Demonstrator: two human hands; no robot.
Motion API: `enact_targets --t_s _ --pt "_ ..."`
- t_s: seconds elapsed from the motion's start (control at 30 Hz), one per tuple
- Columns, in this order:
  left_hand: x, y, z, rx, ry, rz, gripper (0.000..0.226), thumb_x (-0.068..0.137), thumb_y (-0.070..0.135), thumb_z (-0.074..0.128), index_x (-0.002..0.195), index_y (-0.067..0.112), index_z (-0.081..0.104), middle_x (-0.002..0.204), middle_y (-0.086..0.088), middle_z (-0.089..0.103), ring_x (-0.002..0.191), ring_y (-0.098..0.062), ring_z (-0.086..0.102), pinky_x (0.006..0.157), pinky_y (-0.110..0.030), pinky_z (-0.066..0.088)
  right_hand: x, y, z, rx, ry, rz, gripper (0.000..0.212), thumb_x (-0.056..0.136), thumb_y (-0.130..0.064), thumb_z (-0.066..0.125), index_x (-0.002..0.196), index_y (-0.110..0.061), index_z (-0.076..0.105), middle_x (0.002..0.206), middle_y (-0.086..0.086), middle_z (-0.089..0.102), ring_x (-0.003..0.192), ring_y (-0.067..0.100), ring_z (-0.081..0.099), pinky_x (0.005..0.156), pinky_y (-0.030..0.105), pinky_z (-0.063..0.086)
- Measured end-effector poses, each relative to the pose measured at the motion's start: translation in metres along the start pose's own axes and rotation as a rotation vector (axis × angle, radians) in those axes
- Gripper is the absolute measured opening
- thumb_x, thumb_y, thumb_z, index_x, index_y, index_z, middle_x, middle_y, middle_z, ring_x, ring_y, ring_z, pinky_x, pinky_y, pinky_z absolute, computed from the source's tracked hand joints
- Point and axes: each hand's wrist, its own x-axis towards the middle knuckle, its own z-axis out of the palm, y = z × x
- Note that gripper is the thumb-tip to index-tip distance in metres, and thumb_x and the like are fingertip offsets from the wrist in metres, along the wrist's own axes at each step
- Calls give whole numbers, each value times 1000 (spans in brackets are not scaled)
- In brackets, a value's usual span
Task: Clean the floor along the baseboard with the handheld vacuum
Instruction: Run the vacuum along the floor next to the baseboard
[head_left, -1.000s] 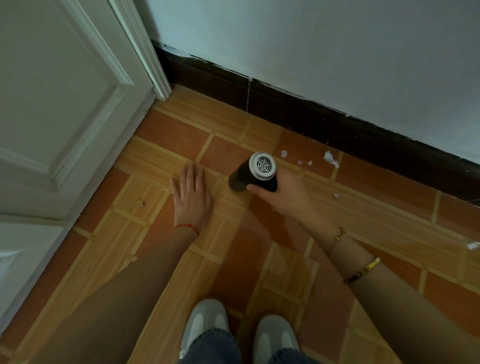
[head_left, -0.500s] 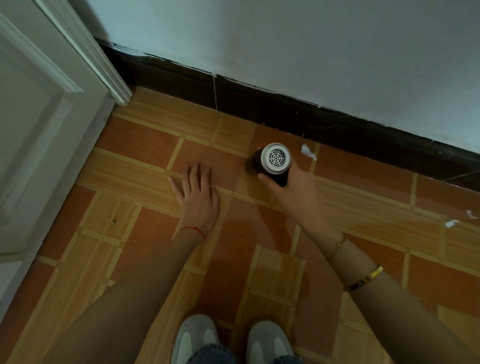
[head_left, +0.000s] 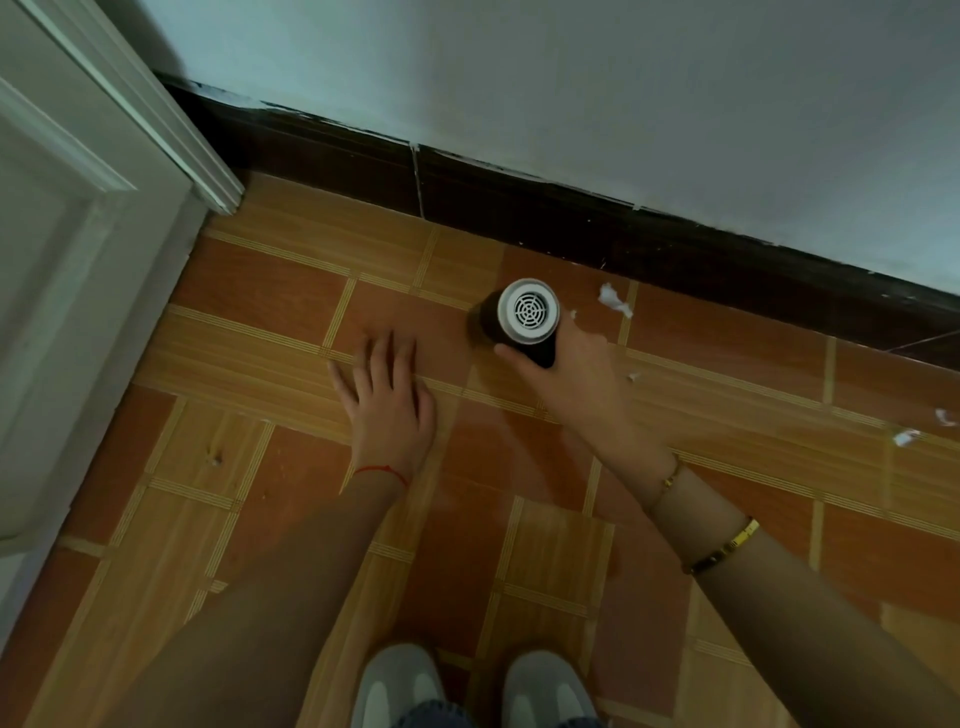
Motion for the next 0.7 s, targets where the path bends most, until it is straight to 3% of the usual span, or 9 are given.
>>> enact_targets --t_s 0.1,0.27,0.37,0.6,0.7 --pt "0 -1 1 -2 6 -3 53 96 30 38 147 15 41 157 -11 36 150 -32 23 119 -67 6 1 -3 3 25 -56 -21 68 85 -49 68 142 -20 43 129 -2 64 115 13 60 85 17 44" --pt "-1 -1 0 16 11 -2 53 96 29 41 147 15 42 157 -10 36 150 -31 23 119 -66 6 15 1 -5 -59 107 34 70 85 -57 62 140 -18 44 120 5 66 105 24 65 82 42 56" --pt "-1 -1 0 13 13 -7 53 96 29 40 147 15 42 157 -9 36 150 -31 23 120 -66 6 22 4 -12 -103 132 50 68 87 -53 63 141 -16 44 120 8 64 106 26 62 80 35 51" --pt "0 -1 0 20 11 -4 54 96 30 40 147 16 41 157 -9 36 150 -31 23 120 -66 6 32 17 -17 -96 139 125 72 82 -65 59 138 -23 45 127 10 61 115 29 59 87 43 53" --pt "0 0 0 17 6 -6 54 96 31 39 148 17 41 157 -8 36 151 -31 23 120 -66 6 27 13 -18 -74 33 63 70 84 -58 63 141 -21 45 129 6 61 120 25 56 89 31 47"
